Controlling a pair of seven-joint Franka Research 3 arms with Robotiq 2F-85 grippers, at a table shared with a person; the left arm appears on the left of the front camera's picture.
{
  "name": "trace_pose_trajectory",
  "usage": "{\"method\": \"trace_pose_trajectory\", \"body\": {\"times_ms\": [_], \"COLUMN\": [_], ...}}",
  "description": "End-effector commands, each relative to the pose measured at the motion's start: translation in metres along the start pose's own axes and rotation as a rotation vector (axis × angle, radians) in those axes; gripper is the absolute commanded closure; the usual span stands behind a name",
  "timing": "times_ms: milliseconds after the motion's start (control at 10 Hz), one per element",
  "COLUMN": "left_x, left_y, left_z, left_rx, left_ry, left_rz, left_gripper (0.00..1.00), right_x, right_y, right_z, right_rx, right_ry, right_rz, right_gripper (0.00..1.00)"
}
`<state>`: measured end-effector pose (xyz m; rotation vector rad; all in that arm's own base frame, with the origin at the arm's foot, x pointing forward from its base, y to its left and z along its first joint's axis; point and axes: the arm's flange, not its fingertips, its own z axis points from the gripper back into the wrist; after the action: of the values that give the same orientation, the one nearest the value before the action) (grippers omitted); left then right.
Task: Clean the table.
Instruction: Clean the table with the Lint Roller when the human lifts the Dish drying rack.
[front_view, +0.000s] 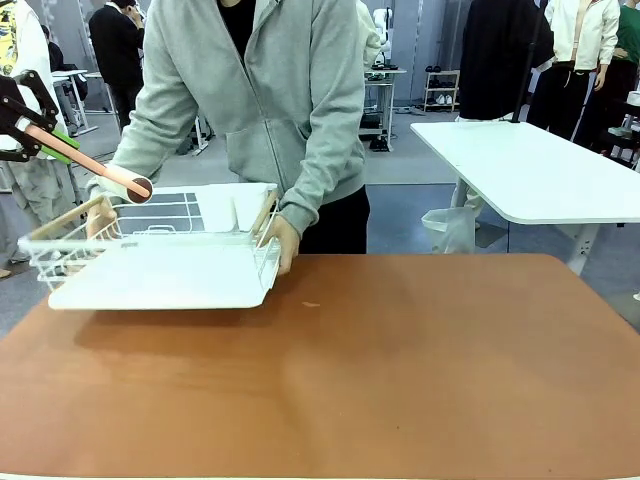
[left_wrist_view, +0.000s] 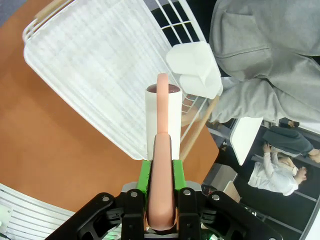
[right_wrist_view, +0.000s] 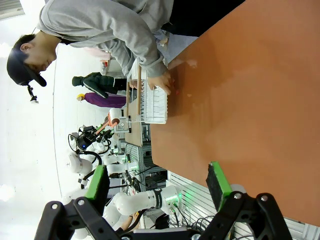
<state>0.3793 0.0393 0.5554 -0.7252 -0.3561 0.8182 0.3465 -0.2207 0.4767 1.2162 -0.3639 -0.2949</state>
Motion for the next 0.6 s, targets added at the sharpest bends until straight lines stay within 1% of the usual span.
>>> {"method": "trace_pose_trajectory", "body": {"times_ms": [0, 500], "left_x": [0.0001, 0.0001], "left_y": [-0.0004, -0.0004], "left_z": [0.0004, 0.0004], "left_rx": [-0.003, -0.003], "left_ry": [0.0, 0.0], "left_rz": [0.002, 0.002], "left_gripper": [1.0, 1.0], "right_x": [0.0004, 0.0004], "right_y": [0.0027, 0.0027], "right_z": [0.0011, 0.0011], "right_rx": [0.016, 0.016], "right_ry": [-0.004, -0.004], "right_rz": [0.01, 0.01], "right_gripper": [0.0, 0.0]}}
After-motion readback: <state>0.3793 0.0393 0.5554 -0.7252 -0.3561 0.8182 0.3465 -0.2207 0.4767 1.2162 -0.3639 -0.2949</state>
